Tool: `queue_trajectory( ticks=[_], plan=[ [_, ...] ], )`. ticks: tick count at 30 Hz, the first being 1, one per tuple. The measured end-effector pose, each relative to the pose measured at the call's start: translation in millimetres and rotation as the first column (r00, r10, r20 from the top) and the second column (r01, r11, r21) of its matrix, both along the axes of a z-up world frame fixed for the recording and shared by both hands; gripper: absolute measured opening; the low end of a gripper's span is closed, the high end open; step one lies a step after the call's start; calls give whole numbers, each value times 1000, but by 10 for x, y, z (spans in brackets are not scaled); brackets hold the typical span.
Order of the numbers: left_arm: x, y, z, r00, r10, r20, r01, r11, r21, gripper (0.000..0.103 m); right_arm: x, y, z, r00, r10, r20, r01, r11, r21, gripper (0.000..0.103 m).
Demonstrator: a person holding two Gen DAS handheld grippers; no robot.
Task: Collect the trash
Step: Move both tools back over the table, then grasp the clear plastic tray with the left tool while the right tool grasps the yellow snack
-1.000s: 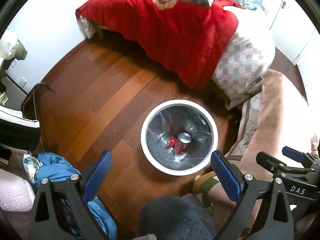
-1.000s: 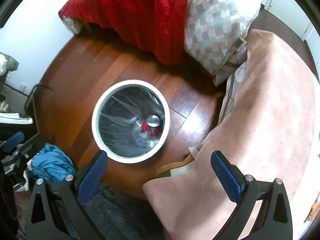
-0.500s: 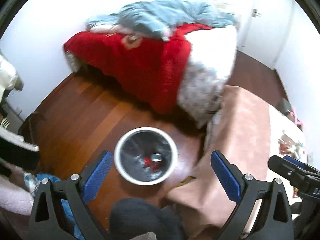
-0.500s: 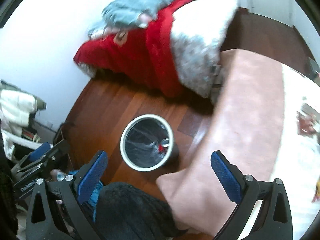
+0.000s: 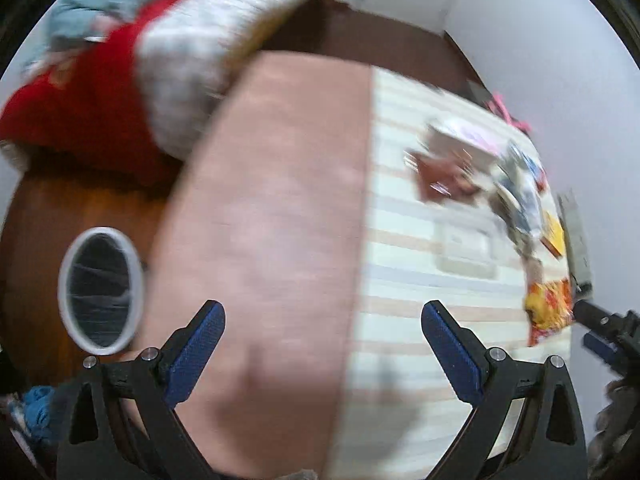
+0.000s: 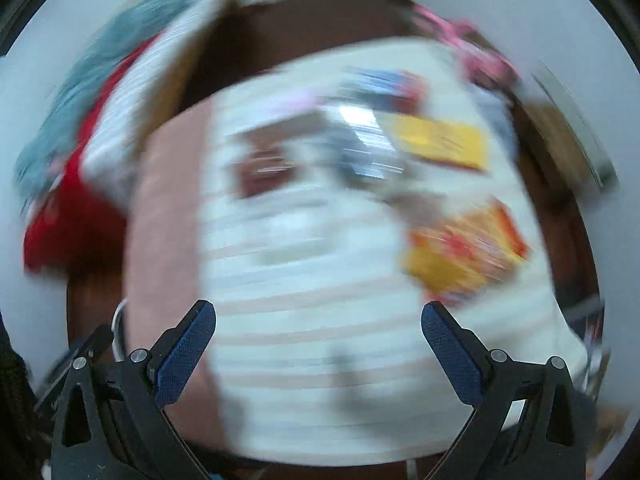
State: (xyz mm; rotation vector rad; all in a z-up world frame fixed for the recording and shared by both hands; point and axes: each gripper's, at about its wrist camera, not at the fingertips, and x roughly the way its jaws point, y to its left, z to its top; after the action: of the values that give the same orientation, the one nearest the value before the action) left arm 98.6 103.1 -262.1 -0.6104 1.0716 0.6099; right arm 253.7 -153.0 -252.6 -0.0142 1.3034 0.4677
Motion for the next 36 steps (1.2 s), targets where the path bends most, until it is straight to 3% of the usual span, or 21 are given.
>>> queue_trajectory(
  ticks=[5, 8, 9, 11, 14, 16, 19, 20, 23, 29, 33, 36],
  plan=[
    [614, -175, -201, 998, -70, 7, 70, 994, -80, 100, 369, -609, -438, 983, -169, -68, 171, 985, 25, 103],
    [874, -196, -253, 995, -96, 24, 98, 990, -99, 99, 473, -738, -551, 974, -214, -72, 219, 973, 68, 102],
    [938, -195, -261, 994, -106, 30, 108, 989, -101, 99, 489, -749, -572, 973, -222, -70, 227, 971, 73, 97],
    [1070, -199, -320, 993, -119, 25, 121, 987, -103, 87, 542, -746, -609, 971, -228, -68, 234, 969, 82, 86],
    [1196, -174, -408, 991, -129, 20, 131, 985, -114, 58, 574, -725, -660, 969, -239, -59, 244, 966, 87, 63],
    [1260, -169, -440, 990, -137, 20, 138, 984, -112, 42, 599, -671, -682, 970, -241, -42, 244, 966, 86, 42],
    [1276, -171, -447, 989, -148, 26, 150, 984, -97, 17, 596, -638, -624, 973, -230, -1, 229, 969, 93, 22],
    [1265, -172, -447, 988, -153, 23, 155, 984, -91, 8, 592, -634, -592, 974, -225, 15, 222, 970, 95, 19],
    [1216, -202, -430, 987, -161, 23, 163, 985, -64, 4, 561, -618, -469, 979, -199, 52, 193, 976, 103, 12],
    [1057, -164, -338, 988, -151, 39, 152, 987, -40, 4, 423, -514, -143, 980, -126, 155, 110, 988, 106, 9],
    [916, -177, -187, 987, -145, 68, 147, 989, -23, 4, 366, -455, 5, 984, -85, 158, 65, 990, 127, 9],
    [785, -195, -131, 987, -146, 67, 147, 989, -5, 4, 367, -403, -70, 997, -35, 74, 27, 994, 103, 10]
  ],
)
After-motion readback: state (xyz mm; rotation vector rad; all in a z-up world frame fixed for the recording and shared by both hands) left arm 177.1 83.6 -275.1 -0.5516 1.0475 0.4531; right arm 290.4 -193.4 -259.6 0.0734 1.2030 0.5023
